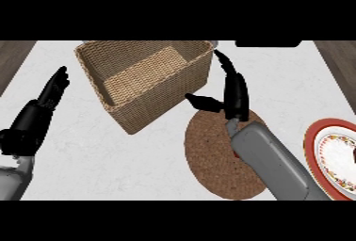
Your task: Pick the bell pepper from the placemat and place it in the basket
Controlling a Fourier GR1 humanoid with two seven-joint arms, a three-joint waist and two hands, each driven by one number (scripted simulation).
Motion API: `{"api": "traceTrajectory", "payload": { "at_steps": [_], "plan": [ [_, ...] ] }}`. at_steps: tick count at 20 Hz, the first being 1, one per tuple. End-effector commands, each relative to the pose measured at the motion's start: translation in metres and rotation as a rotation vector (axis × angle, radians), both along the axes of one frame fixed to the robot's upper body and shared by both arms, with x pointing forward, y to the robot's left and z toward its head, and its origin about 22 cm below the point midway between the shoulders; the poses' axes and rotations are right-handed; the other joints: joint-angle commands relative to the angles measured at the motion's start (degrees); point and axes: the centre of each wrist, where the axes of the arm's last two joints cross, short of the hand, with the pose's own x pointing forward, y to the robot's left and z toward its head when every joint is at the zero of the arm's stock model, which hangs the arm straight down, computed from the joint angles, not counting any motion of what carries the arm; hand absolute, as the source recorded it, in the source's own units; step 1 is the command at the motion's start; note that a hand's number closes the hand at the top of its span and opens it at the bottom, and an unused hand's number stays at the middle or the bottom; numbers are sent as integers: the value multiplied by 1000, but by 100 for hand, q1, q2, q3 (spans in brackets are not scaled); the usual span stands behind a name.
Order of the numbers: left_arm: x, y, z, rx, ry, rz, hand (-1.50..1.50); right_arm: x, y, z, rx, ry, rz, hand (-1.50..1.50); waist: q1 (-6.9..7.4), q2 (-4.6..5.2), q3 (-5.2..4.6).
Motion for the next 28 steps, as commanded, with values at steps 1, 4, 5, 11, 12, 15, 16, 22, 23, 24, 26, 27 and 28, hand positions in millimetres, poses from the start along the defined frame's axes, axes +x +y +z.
{"api": "traceTrajectory", "payload": {
  "at_steps": [1, 4, 5, 11, 12, 15, 16, 22, 23, 24, 26, 27, 28],
  "plan": [
    [-2, 4, -7, 9, 22, 11, 0, 30, -41, 16, -323, 164, -91, -150, -82, -70, -43],
    [1, -1, -2, 1, 6, 1, 0, 37, -44, 29, -547, 359, -18, -150, -54, -82, -36],
    [0, 4, -2, 6, 7, -3, 0, 36, -37, 33, -611, 418, 27, -150, -2, -94, -34],
    [-1, 1, -6, -2, 21, -3, 0, 38, 1, 107, -767, 708, 212, -150, -64, -74, 24],
    [4, -2, -9, -3, 9, 12, 0, 38, 3, 117, -790, 749, 244, -150, -125, -30, 31],
    [-2, -7, -6, -15, -3, -1, 0, 41, -10, 157, -790, 832, 250, -150, -57, -3, 52],
    [0, 4, -16, -11, 12, 24, 0, 29, 0, 146, -819, 873, 275, -150, -145, -11, 49],
    [11, 3, 2, -7, -5, 5, 0, 31, -17, 133, -804, 959, 246, -150, -40, 48, 58],
    [4, -4, 1, -5, -16, -12, 0, 34, -24, 144, -788, 959, 230, -150, -9, 41, 59],
    [9, 11, 7, -24, -12, 16, 0, 22, -31, 138, -805, 959, 258, -150, -76, 26, 58],
    [1, -6, -20, -26, -8, -5, 0, 21, -38, 115, -801, 969, 235, -150, -41, 48, 58],
    [12, -4, 3, -15, -7, 0, 0, 20, -26, 111, -795, 974, 260, -150, -10, 55, 60],
    [14, 2, 4, -15, -4, -4, 0, 28, -39, 122, -827, 980, 261, -150, 2, 61, 59]
  ]
}}
